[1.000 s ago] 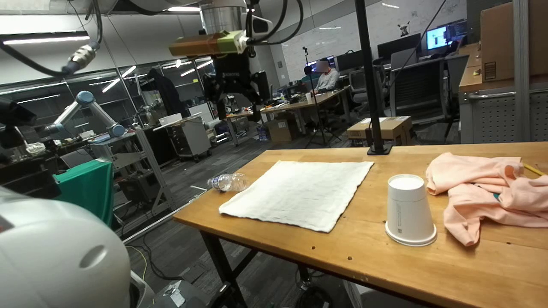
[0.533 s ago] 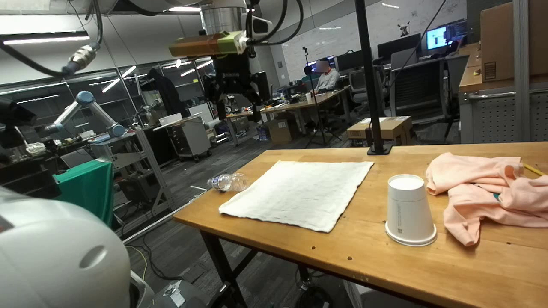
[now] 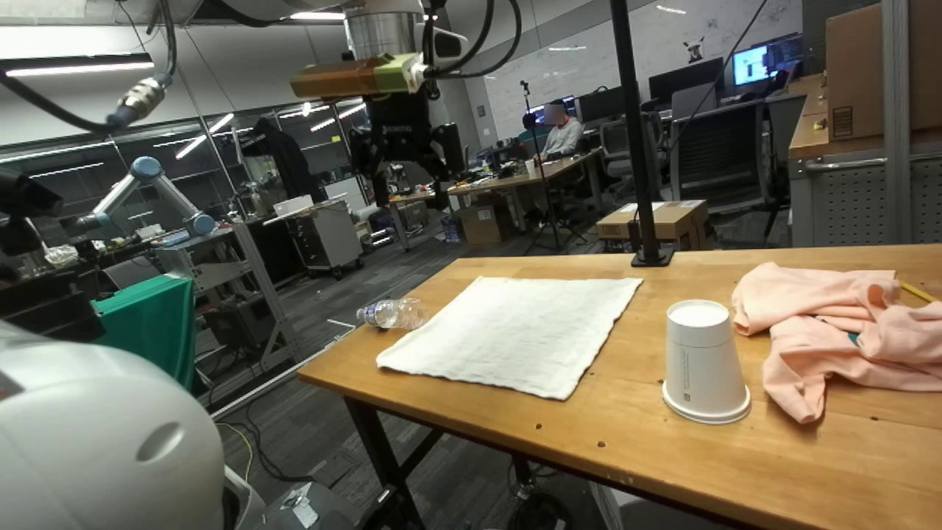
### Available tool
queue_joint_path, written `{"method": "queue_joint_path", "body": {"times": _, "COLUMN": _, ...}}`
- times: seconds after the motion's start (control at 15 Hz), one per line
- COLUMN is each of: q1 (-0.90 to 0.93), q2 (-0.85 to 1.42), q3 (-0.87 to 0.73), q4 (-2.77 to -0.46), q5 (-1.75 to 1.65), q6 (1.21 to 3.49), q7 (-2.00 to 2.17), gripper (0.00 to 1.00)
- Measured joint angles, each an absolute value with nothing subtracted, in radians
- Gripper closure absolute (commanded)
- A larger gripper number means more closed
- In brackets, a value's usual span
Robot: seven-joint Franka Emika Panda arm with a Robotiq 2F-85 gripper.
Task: Fold the towel diagonally twice
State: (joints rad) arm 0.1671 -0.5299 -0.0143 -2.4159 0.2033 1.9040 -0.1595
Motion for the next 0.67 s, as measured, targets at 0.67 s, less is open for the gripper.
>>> {"method": "queue_joint_path", "body": {"times": 0.67, "q1": 0.164, "q2": -0.511, "q3": -0.011, "q4": -2.432, "q5": 0.199, "q6": 1.92, "q7": -0.166, "gripper": 0.0}}
